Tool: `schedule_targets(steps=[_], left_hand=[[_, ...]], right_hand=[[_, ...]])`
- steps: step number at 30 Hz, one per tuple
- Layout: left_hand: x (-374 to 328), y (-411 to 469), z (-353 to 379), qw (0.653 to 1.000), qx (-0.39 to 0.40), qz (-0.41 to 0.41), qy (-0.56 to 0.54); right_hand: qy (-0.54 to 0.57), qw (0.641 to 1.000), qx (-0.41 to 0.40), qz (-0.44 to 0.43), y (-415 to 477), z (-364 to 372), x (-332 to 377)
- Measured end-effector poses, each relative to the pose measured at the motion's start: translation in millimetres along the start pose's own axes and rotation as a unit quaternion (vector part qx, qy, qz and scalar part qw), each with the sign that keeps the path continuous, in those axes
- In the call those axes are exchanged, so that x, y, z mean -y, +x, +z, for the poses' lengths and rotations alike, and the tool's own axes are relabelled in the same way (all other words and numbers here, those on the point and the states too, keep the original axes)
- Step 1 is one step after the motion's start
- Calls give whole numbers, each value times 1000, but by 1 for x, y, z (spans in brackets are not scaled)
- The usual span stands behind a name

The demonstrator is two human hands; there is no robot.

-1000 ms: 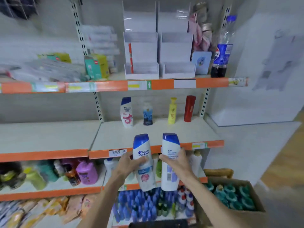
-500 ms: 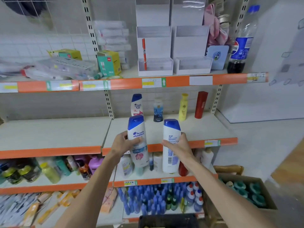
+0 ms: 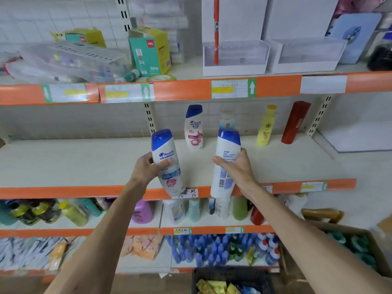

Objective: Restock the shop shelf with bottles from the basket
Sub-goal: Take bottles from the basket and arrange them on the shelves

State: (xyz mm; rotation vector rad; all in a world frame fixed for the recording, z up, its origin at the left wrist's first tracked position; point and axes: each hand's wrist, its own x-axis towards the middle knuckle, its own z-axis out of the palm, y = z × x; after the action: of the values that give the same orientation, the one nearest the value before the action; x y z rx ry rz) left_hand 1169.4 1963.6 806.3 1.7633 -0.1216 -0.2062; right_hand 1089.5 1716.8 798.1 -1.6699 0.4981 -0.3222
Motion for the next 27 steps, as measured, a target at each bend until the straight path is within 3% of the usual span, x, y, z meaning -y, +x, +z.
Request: schedule_targets(steps=[14, 23, 27], left_hand=[[27, 94, -26, 994, 104, -1, -26], [23, 116, -12, 992, 124, 28, -7], [26, 112, -10, 991, 124, 41, 6]], right_hand=[[54, 996, -72, 0, 55, 78, -7], [61, 995, -75, -23, 69, 92, -20], [10, 997, -46, -54, 60, 99, -23]])
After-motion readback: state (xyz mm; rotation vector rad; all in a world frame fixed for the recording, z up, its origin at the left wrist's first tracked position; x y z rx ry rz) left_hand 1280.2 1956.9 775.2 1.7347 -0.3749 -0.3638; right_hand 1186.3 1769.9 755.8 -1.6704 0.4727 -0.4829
